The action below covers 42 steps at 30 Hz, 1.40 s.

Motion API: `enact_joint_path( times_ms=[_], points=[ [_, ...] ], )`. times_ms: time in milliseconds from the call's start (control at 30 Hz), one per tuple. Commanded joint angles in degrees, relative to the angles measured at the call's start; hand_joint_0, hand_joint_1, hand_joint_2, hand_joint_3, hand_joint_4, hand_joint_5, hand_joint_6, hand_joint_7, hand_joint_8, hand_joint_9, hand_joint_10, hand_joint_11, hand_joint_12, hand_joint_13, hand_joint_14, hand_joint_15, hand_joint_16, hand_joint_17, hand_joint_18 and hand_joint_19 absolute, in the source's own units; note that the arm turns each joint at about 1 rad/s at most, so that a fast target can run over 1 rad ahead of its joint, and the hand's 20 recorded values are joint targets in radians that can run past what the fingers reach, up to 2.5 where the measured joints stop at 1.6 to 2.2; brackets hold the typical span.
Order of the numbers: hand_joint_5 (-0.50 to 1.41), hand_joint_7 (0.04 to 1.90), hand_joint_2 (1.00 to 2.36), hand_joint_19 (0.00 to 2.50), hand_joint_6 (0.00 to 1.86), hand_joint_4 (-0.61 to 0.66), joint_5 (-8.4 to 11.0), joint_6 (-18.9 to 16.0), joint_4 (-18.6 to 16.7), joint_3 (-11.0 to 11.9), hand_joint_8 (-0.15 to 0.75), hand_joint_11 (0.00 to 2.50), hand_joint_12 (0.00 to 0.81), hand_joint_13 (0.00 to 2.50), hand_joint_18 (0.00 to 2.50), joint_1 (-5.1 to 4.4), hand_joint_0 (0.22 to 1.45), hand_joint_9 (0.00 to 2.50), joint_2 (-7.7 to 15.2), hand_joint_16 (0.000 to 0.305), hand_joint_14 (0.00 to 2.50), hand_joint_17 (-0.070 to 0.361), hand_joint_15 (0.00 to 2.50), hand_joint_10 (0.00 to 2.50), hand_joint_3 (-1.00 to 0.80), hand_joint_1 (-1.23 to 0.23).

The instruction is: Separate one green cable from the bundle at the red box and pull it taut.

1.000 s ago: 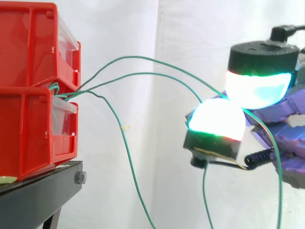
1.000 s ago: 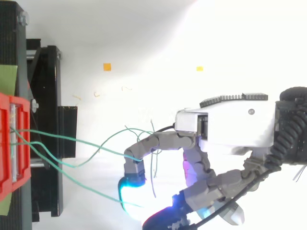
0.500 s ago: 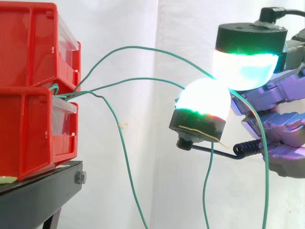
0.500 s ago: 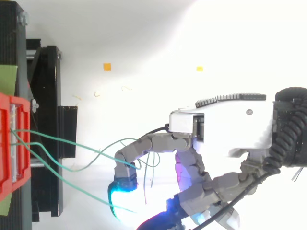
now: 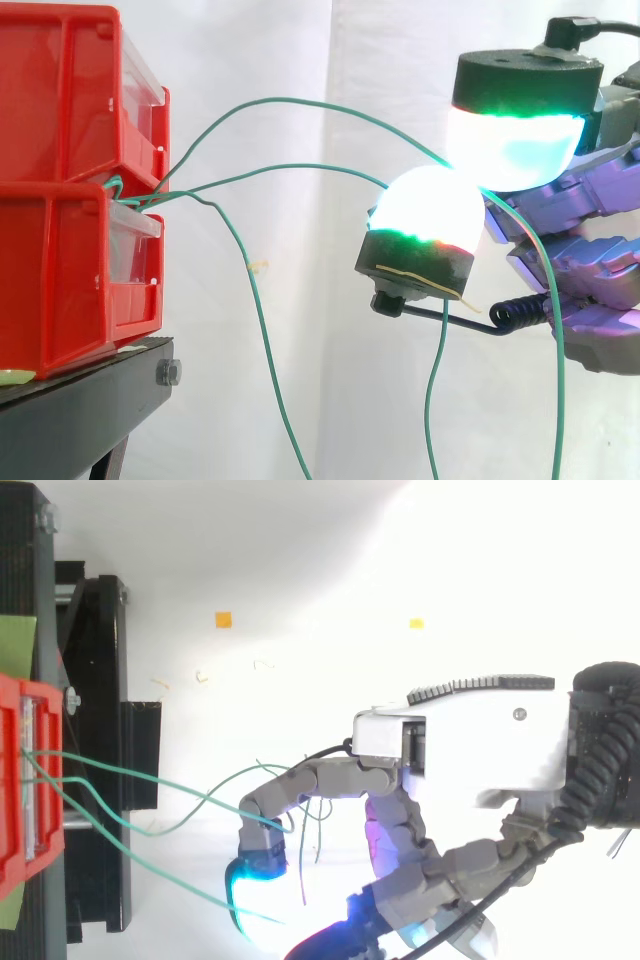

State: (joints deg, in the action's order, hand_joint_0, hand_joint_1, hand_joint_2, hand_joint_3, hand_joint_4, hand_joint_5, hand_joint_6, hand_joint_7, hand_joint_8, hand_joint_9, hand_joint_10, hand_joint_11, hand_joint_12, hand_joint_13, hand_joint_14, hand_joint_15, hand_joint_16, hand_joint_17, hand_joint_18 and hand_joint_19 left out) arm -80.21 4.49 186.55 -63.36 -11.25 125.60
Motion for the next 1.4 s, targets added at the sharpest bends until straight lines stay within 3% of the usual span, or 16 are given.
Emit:
enact_joint_path(
  times_ms=[0,400,467,533,600,1367],
  points=[
    [0.12,1.14,1.02,0.61,0.51,0.1,-0.03,-0.01,0.04,-0.01,0.207,0.53,0.39,1.56,1.16,0.0,0.74,1.97,0.0,0.045,0.02,0.102,0.66,0.02,-0.16,-0.76],
    [0.12,1.14,1.02,0.62,0.51,0.1,0.06,-0.01,0.04,-0.01,0.204,0.53,0.38,1.56,1.15,0.0,0.74,1.97,0.0,0.045,0.02,0.102,0.68,0.02,-0.16,-0.76],
    [0.12,1.14,1.02,0.61,0.51,0.09,0.06,-0.01,-0.04,-0.01,0.198,0.52,0.217,1.33,1.15,-0.09,0.74,1.98,0.0,0.045,0.02,0.101,0.51,0.02,-0.16,-0.76],
    [0.12,1.14,1.02,0.62,0.51,0.09,0.06,-0.01,0.04,-0.01,0.193,0.53,0.316,1.45,1.12,0.0,0.74,1.96,-0.09,0.044,0.02,0.1,0.58,0.02,-0.16,-0.76],
    [0.12,1.14,1.02,0.62,0.51,0.09,0.06,-0.01,-0.04,-0.01,0.198,0.53,0.347,1.56,1.12,0.0,0.74,1.97,0.0,0.044,0.02,0.099,0.65,0.02,-0.15,-0.76],
    [0.12,1.14,1.02,0.62,0.51,0.08,0.06,-0.01,-0.04,-0.1,0.194,0.53,0.348,1.56,1.12,0.0,0.74,1.98,0.0,0.044,0.02,0.1,0.66,0.02,-0.14,-0.76]
  ],
)
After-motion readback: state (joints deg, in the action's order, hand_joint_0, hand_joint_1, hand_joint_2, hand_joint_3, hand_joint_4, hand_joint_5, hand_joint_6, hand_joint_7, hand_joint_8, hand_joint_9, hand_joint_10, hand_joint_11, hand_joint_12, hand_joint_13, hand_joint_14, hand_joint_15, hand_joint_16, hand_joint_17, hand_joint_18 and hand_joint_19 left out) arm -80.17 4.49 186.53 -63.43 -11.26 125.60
